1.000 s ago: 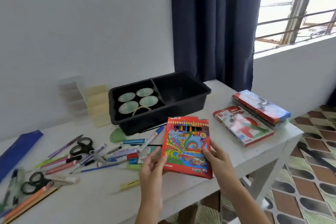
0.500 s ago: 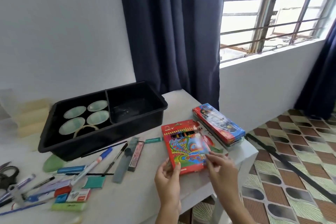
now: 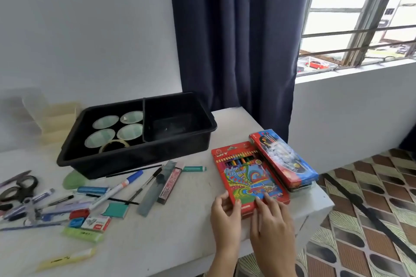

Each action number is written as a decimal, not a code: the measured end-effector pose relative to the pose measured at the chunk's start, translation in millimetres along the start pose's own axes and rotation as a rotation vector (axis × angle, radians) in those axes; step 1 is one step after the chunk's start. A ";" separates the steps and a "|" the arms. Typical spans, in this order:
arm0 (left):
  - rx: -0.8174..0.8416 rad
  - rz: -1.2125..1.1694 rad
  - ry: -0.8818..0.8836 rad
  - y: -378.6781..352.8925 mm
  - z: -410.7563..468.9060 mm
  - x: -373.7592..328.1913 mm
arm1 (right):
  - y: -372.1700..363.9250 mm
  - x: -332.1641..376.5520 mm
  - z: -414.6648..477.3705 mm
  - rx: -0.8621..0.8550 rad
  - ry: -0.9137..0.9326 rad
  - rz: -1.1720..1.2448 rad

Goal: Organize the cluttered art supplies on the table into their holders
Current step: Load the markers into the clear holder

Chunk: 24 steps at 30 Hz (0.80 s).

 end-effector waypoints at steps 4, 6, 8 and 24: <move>0.064 0.021 -0.007 7.1 1.0 -2.6 | -2.2 5.2 1.3 -0.012 -0.050 0.007; 0.057 0.044 -0.039 15.9 2.9 -4.6 | -3.2 9.7 3.7 -0.032 -0.067 0.043; 0.013 0.048 -0.065 28.2 3.9 -10.8 | -3.0 20.0 4.8 -0.046 -0.016 0.126; -0.492 -0.057 -0.259 233.2 -8.0 -87.1 | -8.7 201.8 -62.9 0.368 0.468 0.663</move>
Point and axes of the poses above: each hand's wrist, its own z-axis towards the middle knuckle, its own y-axis out of the back of the hand, x = y × z, the point moved 3 cm from there along z, towards the middle knuckle, and after that the axes turned 15 degrees about -z, right-handed, at the moved point
